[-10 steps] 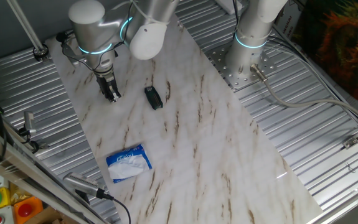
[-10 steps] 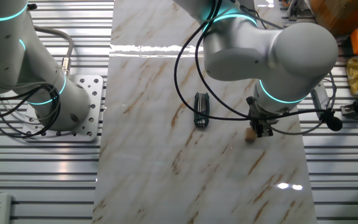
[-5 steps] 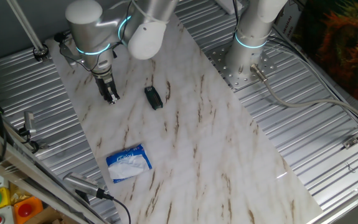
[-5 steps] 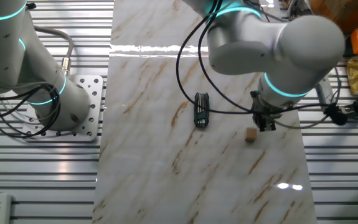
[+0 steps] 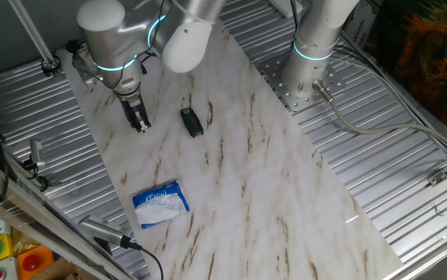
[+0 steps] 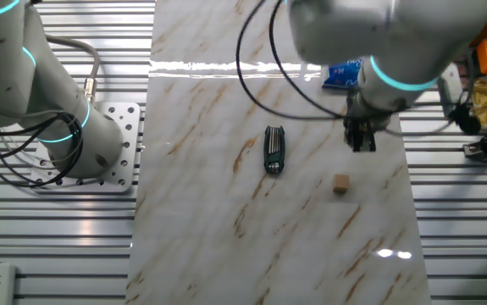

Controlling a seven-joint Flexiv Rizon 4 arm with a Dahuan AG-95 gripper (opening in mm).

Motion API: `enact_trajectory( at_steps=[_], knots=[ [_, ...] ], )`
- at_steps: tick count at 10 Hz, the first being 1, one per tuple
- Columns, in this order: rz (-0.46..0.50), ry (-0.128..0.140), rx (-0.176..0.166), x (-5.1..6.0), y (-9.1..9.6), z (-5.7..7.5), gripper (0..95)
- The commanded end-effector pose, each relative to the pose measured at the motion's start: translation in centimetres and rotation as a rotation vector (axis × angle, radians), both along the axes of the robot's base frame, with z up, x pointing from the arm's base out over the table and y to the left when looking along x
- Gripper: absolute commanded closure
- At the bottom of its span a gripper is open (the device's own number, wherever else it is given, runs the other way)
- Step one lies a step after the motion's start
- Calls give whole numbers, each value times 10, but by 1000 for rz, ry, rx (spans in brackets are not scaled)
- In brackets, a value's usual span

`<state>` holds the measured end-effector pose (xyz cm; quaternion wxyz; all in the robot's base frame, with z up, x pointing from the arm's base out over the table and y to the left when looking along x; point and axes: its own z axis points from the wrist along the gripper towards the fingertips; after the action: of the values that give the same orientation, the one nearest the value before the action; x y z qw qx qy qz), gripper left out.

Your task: Approach and touch the side of the small block

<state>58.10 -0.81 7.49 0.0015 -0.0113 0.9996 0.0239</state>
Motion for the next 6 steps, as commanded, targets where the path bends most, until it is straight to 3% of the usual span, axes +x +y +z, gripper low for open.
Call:
enact_trajectory(
  at_steps=[1,4,6],
  knots=[
    [-34,45,-16,-3,9,27,950],
    [-51,64,-40,-17,16,64,950],
    [-58,62,-53,-22,21,80,950]
  ],
)
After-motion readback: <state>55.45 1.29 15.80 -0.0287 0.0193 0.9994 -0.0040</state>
